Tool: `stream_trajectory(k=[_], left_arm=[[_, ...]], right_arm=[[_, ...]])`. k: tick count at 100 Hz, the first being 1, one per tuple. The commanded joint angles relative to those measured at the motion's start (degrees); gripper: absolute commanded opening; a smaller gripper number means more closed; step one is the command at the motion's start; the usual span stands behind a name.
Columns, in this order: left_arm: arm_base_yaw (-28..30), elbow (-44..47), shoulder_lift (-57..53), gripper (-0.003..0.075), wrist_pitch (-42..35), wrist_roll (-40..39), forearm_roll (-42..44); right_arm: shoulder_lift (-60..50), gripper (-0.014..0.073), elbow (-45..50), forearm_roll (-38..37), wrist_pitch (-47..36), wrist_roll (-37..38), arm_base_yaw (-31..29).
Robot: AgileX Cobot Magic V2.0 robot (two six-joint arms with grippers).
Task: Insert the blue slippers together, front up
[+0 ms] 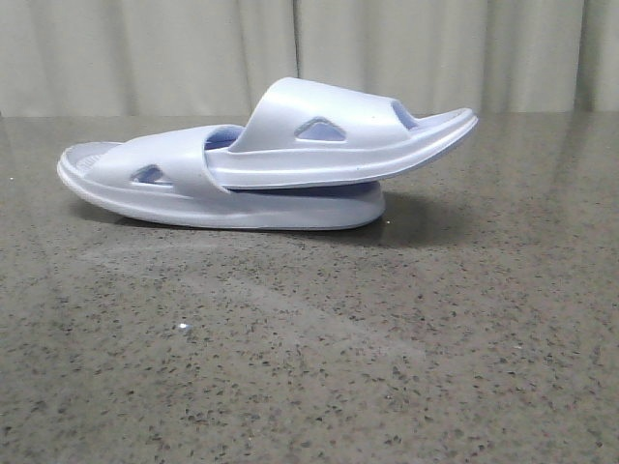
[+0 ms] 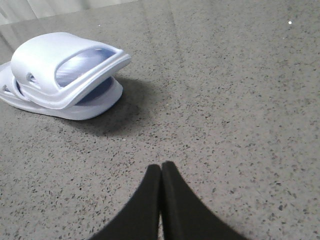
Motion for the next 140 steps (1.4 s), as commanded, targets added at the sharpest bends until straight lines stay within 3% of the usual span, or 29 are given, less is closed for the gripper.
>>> stream_trajectory(k=[1,13,20,37,42,47,81,140], left_arm=[[-0.6,-1.4,0.4,0.0015,-0.7,-0.6,-0.5],[-0.6,-1.2,0.4,0.0015,-1.1,-0.6,0.8],[-0.6,-0.6,0.4,0.0015,-0.8,-6.6,10.7],[0.2,4.5,-2.6,0.0015,-4.6,-57.1,58.4],[0.2,6.7,-4.6,0.0015,-6.0,-65.9,69.4],[0.4,8.6,-7.2,0.0015,-6.3,-70.9,74.7],[8.6,15.0,-15.8,0.0015,-5.2,-72.6,75.9],[9.1,15.1,-17.5,0.0015,-3.4,-72.3,77.2]], right_arm=[[0.0,-0.0079,-1.5,1.6,-1.5,-0.1,0.1],[0.0,-0.0079,-1.5,1.6,-1.5,-0.1,0.1],[0.0,-0.0079,-1.5,1.6,-1.5,-0.1,0.1],[0.0,-0.0079,-1.5,1.6,-1.5,-0.1,0.1],[0.0,-0.0079,-1.5,1.6,-1.5,-0.1,0.1],[0.0,-0.0079,-1.5,1.6,-1.5,-0.1,0.1],[0.0,-0.0079,-1.5,1.6,-1.5,-0.1,0.1],[0.0,-0.0079,-1.5,1.6,-1.5,-0.1,0.1]])
